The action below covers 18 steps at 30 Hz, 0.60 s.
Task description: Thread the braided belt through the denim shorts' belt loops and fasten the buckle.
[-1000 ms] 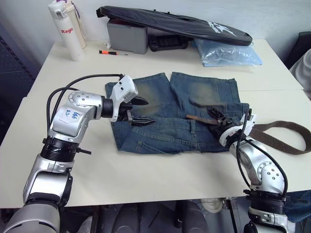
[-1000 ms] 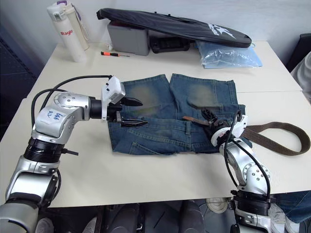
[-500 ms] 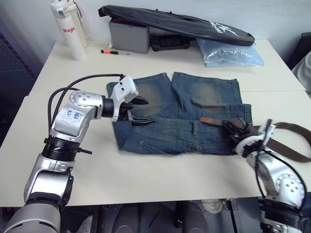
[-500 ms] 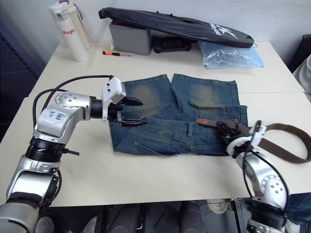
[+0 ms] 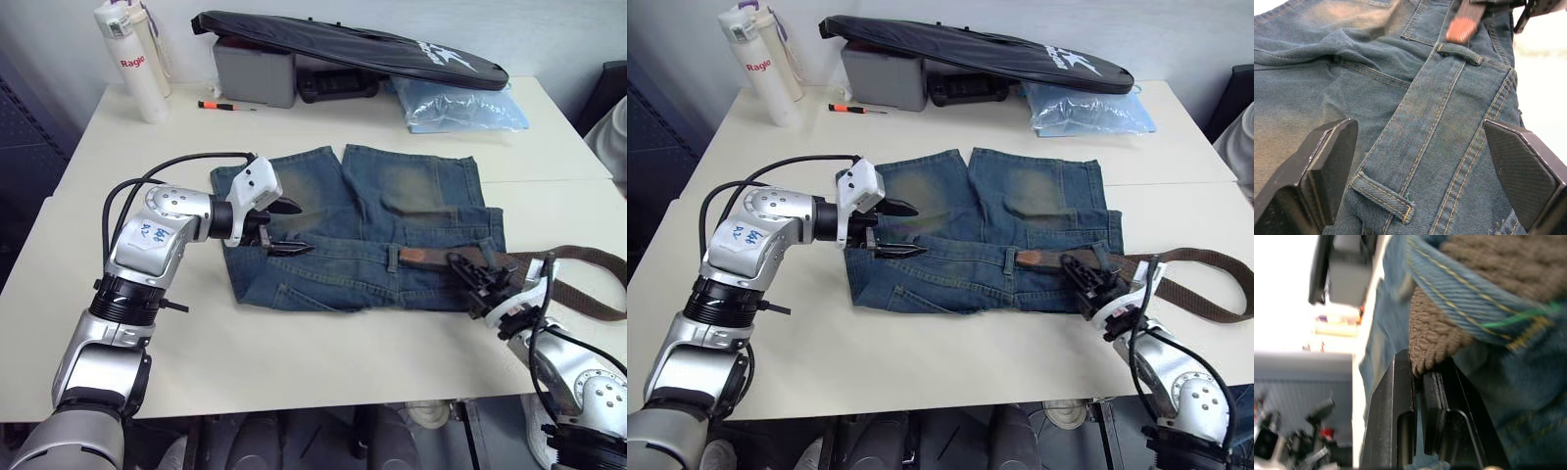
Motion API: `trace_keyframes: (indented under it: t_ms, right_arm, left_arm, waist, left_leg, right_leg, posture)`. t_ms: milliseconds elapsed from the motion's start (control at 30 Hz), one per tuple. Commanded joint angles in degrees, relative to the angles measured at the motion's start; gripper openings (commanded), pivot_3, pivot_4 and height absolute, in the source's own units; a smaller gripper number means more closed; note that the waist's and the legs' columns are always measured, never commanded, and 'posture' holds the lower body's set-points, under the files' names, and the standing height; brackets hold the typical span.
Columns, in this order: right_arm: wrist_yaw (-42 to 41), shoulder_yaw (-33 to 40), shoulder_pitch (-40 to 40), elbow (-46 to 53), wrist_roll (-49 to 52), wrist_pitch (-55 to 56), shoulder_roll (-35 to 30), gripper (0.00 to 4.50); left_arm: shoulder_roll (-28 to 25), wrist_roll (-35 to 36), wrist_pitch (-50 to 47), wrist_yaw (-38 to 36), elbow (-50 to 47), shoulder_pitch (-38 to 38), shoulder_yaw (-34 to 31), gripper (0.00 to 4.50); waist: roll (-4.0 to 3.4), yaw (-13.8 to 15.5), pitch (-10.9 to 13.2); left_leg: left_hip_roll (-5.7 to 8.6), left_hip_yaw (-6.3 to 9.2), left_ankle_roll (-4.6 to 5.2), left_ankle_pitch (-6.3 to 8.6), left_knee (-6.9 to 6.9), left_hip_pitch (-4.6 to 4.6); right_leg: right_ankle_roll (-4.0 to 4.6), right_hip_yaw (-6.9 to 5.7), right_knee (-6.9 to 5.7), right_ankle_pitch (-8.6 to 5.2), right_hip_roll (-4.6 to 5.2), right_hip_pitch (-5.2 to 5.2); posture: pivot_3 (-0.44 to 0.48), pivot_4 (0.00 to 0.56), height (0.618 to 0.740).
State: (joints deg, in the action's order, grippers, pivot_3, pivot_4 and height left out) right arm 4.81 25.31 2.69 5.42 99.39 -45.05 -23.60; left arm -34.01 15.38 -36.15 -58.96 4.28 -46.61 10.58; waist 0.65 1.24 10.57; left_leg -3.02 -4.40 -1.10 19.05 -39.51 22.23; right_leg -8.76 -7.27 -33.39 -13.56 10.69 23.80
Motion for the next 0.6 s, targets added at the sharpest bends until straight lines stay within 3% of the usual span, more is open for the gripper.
trace_keyframes:
  t_ms: [33,367,600]
  right_arm:
    - [-3.3,-0.1,-0.6,1.1,-3.3,-0.7,-1.1,0.02]
    - [-3.0,-4.3,1.4,3.6,-8.0,-1.7,2.0,0.02]
    - [0.5,-9.8,2.9,7.6,-7.6,-1.1,8.8,0.02]
  left_arm:
    - [-0.3,-0.1,0.8,-0.4,-1.0,-1.6,-0.7,4.50]
    - [0.2,-0.1,0.8,-0.2,-0.9,-1.8,-0.5,4.50]
    - [0.9,-0.5,1.5,-0.1,-0.8,-1.8,0.1,4.50]
  waist:
    - [0.00,0.0,0.0]
    - [0.00,-0.5,0.0]
    - [0.00,-1.6,0.0]
  left_leg:
    - [0.00,0.00,0.00,0.00,0.00,0.00]
    - [-0.03,-0.02,-0.01,0.00,0.02,-0.03]
    - [-0.07,-0.05,-0.03,-0.02,0.13,-0.07]
  right_leg:
    - [0.00,0.00,0.00,0.00,0.00,0.00]
    - [0.00,0.01,0.00,0.00,-0.04,0.01]
    - [0.03,0.05,-0.01,-0.02,-0.09,0.05]
  posture:
    - [0.000,0.150,0.740]
    - [0.000,0.150,0.740]
    - [0.000,0.150,0.740]
